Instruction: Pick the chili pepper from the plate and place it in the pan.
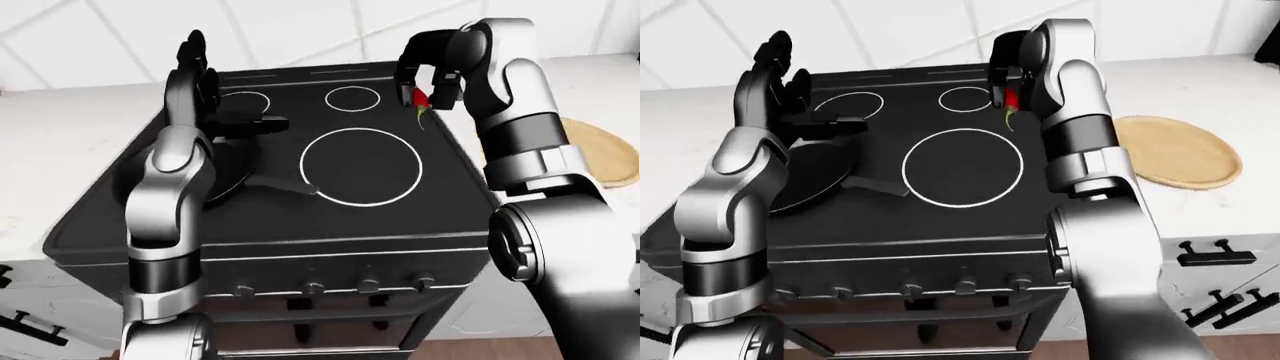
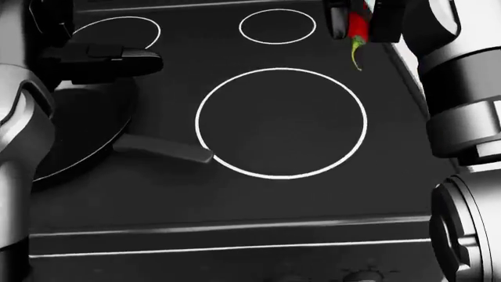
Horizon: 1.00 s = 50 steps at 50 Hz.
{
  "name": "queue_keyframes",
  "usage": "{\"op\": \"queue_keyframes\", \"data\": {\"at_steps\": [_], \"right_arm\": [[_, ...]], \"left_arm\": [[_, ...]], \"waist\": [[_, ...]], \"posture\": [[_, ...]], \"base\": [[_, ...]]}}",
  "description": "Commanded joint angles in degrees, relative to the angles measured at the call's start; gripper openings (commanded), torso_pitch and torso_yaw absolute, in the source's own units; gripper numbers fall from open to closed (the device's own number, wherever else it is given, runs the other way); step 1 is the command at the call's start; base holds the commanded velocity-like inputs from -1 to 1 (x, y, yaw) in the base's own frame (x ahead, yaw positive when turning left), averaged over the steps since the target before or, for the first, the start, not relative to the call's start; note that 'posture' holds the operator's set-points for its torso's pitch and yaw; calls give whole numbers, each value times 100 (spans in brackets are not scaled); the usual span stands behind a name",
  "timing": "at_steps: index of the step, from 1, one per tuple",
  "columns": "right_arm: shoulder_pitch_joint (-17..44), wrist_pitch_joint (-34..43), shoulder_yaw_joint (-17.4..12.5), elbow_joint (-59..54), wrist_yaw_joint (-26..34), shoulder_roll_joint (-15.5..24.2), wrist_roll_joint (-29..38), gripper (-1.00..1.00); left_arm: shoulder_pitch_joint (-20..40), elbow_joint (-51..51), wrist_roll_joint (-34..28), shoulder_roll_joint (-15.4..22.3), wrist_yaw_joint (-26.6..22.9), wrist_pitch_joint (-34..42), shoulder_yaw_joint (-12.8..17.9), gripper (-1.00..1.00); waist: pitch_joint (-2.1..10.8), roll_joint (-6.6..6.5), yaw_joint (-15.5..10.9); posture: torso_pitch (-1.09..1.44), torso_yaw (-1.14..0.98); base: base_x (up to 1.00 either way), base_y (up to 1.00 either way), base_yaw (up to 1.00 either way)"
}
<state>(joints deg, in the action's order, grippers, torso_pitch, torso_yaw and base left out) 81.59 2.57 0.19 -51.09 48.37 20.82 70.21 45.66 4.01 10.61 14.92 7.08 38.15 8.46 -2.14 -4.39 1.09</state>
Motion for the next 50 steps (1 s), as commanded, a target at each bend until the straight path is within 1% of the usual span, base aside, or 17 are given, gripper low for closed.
{"op": "queue_keyframes", "data": {"at_steps": [1, 2, 4, 7, 13, 16, 18, 21, 25, 27, 29, 32, 42, 45, 46, 47, 50], "right_arm": [[232, -34, -9, 210, -81, 1, -21, -100], [229, -39, -6, 210, -78, 3, -18, -100], [242, -42, -7, 209, -75, 9, -16, -100], [244, -43, -5, 209, -74, 5, -14, -100], [180, -21, -12, 260, -84, -12, -20, -100], [179, -19, -14, 264, -82, -8, -22, -100], [171, -14, -13, 259, -94, -20, -25, -100], [150, -13, -11, 272, -100, -22, -27, -100], [135, -14, -11, 285, -102, -22, -31, -100], [150, -11, -14, 275, -97, -23, -36, -100], [167, -14, -10, 254, -111, -23, -34, -100], [154, -10, -13, 266, -107, -21, -39, -100], [191, -31, -8, 211, -120, -15, -39, -100], [189, -25, -6, 214, -120, -19, -39, -100], [196, -19, -6, 228, -103, -19, -40, -100], [200, -19, -7, 234, -98, -17, -40, -100], [177, -16, -10, 256, -102, -16, -40, -100]], "left_arm": [[147, 157, -34, 84, 22, -134, 99, 100], [148, 153, -35, 82, 21, -135, 100, 100], [142, 154, -32, 78, 11, -136, 96, 100], [140, 148, -41, 75, 8, -142, 92, 100], [141, 171, -41, 80, 7, -122, 107, 100], [144, 173, -43, 79, 7, -119, 101, 100], [149, 173, -44, 80, 6, -117, 102, 100], [152, 193, -44, 80, 10, -99, 103, 100], [149, 201, -46, 77, 11, -96, 100, 100], [150, 205, -47, 77, 10, -92, 100, 100], [149, 186, -50, 76, 6, -112, 99, 100], [147, 200, -51, 74, 8, -97, 97, 100], [139, 148, -65, 69, -10, -147, 93, 100], [140, 144, -64, 72, -14, -145, 97, 100], [141, 149, -63, 72, -16, -143, 97, 100], [136, 149, -66, 70, -15, -145, 94, 100], [138, 165, -65, 69, -17, -131, 93, 100]], "waist": [[233, -178, -14], [324, -193, 29], [144, -83, -14], [183, 145, -1], [141, 444, 17], [179, 740, 3], [188, 654, 21], [274, 699, -36], [152, 486, -70], [141, 271, -53], [241, -183, -24], [162, -78, -30], [148, 497, 5], [179, 788, -17], [188, 618, 20], [236, 727, -31], [284, 693, -58]], "posture": [[0, 0], [0, 0], [0, 0], [0, 0], [0, 0], [0, 0], [0, 0], [0, 0], [0, 0], [0, 0], [0, 0], [0, 0], [0, 0], [0, 0], [0, 0], [0, 0], [0, 0]], "base": [[0, 43, 0], [0, 41, 0], [0, 43, 0], [0, 43, 0], [0, 43, 0], [0, 43, 0], [0, 43, 0], [0, 42, 0], [0, 43, 0], [0, 43, 0], [0, 43, 0], [0, 43, 0], [0, 42, 0], [0, 42, 0], [0, 43, 0], [0, 44, 0], [0, 42, 0]]}}
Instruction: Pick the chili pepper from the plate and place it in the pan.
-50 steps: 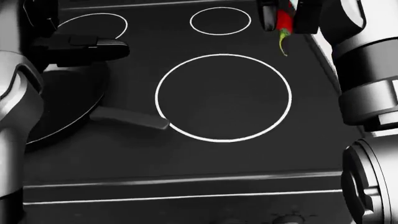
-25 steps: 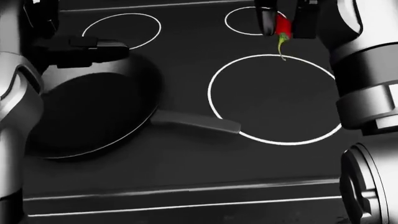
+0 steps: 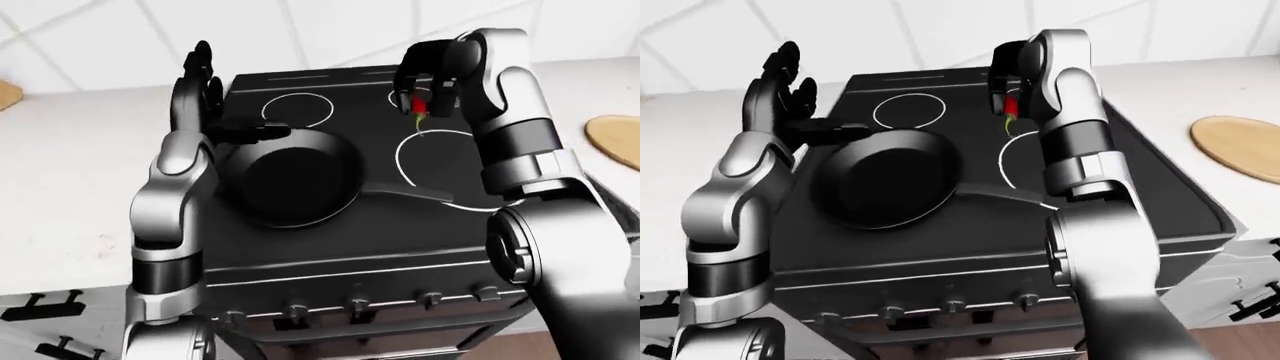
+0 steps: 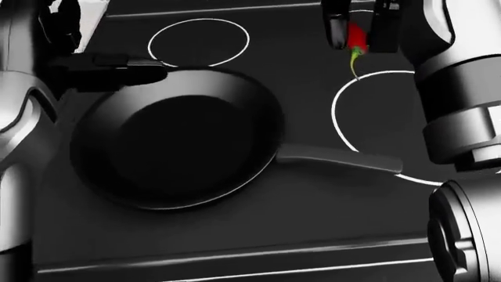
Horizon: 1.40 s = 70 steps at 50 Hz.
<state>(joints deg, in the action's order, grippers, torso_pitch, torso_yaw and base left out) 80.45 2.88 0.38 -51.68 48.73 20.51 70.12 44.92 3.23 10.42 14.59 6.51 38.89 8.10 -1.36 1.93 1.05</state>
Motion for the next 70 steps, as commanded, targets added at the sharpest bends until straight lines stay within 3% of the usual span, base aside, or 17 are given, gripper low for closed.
{"op": "queue_keyframes", "data": {"at_steps": [1, 5, 6, 7, 8, 10, 12, 17, 25, 27, 29, 30, 40, 54, 62, 70], "right_arm": [[277, -49, -29, 320, -147, 15, -31, -100], [249, -47, -31, 321, -168, 3, -40, -100], [252, -45, -32, 323, -166, 8, -41, -100], [247, -39, -31, 342, -152, 5, -42, -100], [249, -40, -31, 347, -147, 8, -42, -100], [231, 10, -42, 394, -70, -3, -58, -100], [237, -20, -37, 391, -95, 19, -57, -100], [239, -41, -44, 377, -138, 36, -55, -100], [324, -91, -51, 294, -220, 105, -68, -100], [280, -90, -62, 443, -114, 141, -73, -100], [228, -56, -81, 595, -33, 118, -96, -100], [250, -50, -67, 586, -38, 81, -91, -100], [503, -57, 19, 410, -260, -247, -148, -100], [640, -43, 125, 367, -382, -636, -239, -100], [284, 30, 221, 1112, 58, -910, -125, -100], [149, -105, 211, 1281, 64, -1070, -180, -100]], "left_arm": [[211, 246, -48, 101, 39, -202, 127, 100], [210, 239, -53, 96, 40, -215, 128, 100], [211, 247, -55, 97, 44, -204, 126, 100], [212, 260, -52, 96, 45, -193, 128, 100], [211, 260, -53, 95, 42, -199, 127, 100], [209, 278, -55, 94, 44, -187, 125, 100], [216, 262, -59, 92, 41, -203, 123, 100], [213, 268, -72, 79, 43, -201, 110, 100], [102, 160, -76, 88, -34, -399, 125, 100], [83, 263, -75, 74, -16, -321, 115, 100], [84, 447, -72, 48, 42, -146, 104, 100], [162, 517, -67, 41, 88, 2, 100, 100], [259, 240, -56, 95, 43, -183, 135, 100], [299, 261, 32, 198, 138, -122, 233, 100], [301, 225, 71, 225, 150, -153, 209, 100], [304, 238, 80, 230, 148, -130, 205, 100]], "waist": [[170, 9, -64], [62, -360, -51], [87, -538, -30], [163, -819, -20], [189, -745, -23], [-1, -712, -65], [38, -660, -40], [-75, -499, 2], [-87, -271, -109], [-86, -146, -171], [-35, 105, -235], [-82, -82, -232], [17, -328, -42], [30, -333, 4], [16, -342, -9], [14, -363, -6]], "posture": [[0, 0], [0, 0], [0, 0], [0, 0], [0, 0], [0, 0], [0, 0], [0, 0], [0, 0], [0, 0], [0, 0], [0, 0], [0, 0], [0, 0], [0, 0], [0, 0]], "base": [[0, 41, 0], [0, 40, 0], [0, 39, 0], [0, 40, 0], [0, 33, 0], [0, 9, 0], [0, 0, 0], [0, 0, 0], [0, 0, 0], [0, 0, 0], [0, 0, 0], [0, 0, 0], [0, 0, 0], [0, 0, 0], [0, 0, 0], [0, 0, 0]]}}
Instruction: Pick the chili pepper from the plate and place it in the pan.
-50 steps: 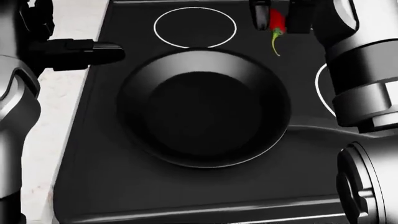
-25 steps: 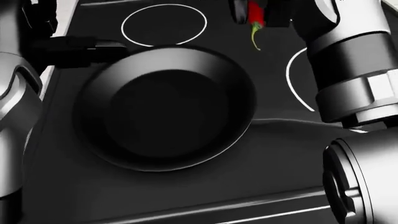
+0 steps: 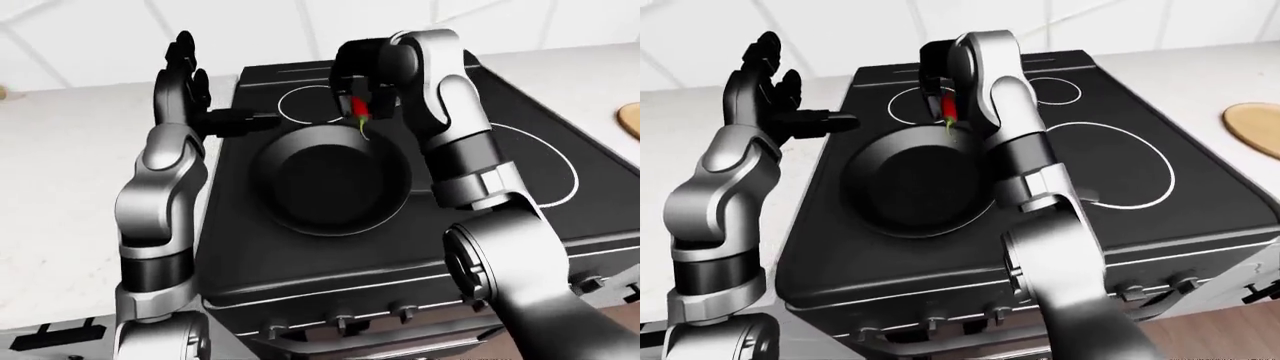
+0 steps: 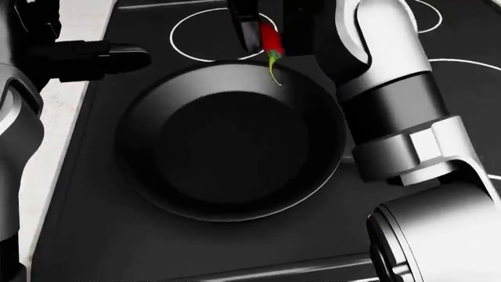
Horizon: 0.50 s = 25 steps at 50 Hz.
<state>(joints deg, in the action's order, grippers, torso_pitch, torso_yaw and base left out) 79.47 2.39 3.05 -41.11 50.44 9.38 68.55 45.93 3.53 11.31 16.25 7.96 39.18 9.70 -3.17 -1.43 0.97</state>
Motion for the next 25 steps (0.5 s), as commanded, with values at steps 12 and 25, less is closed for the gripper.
{"op": "queue_keyframes", "data": {"at_steps": [12, 25], "right_arm": [[-236, -282, 10, 717, -14, -253, -192, -100], [-355, -317, 134, 562, -228, -544, -188, -100]], "left_arm": [[197, 208, -14, 60, 2, -175, 38, 100], [203, 178, -10, 74, -7, -203, 59, 100]], "waist": [[200, -51, 17], [213, -70, 21]], "posture": [[0, 0], [0, 0]], "base": [[0, 0, 0], [0, 0, 0]]}}
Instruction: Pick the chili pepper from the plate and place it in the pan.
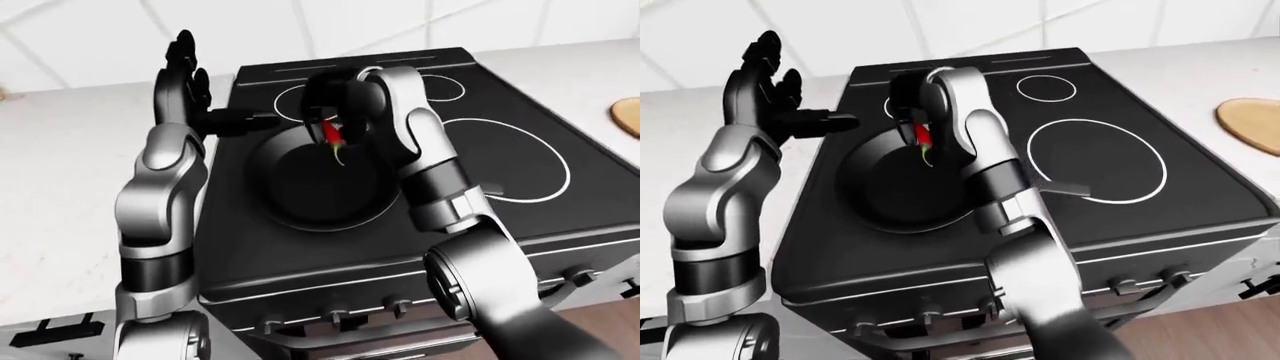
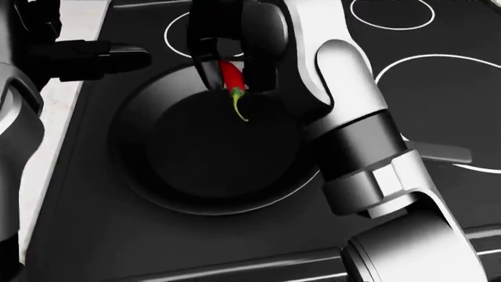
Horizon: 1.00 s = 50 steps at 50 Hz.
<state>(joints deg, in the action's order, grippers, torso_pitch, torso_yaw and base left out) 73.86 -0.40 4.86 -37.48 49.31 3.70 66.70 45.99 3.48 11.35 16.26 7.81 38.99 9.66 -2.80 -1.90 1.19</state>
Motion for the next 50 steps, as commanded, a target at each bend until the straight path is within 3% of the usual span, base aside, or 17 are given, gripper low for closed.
{"op": "queue_keyframes", "data": {"at_steps": [1, 32, 50], "right_arm": [[184, -68, -43, 198, -135, 4, -11, -100], [-469, -407, 148, 207, -511, -412, 245, -100], [-291, -656, 143, -317, -1045, -417, 456, -100]], "left_arm": [[202, 197, -9, 74, 13, -167, 63, 100], [217, 213, 40, 106, 34, -144, 77, 100], [216, 191, 43, 102, 35, -174, 71, 100]], "waist": [[178, -23, -1], [217, -36, -5], [222, -45, 1]], "posture": [[0, 0], [0, 0], [0, 0]], "base": [[0, 0, 0], [0, 0, 0], [0, 0, 0]]}}
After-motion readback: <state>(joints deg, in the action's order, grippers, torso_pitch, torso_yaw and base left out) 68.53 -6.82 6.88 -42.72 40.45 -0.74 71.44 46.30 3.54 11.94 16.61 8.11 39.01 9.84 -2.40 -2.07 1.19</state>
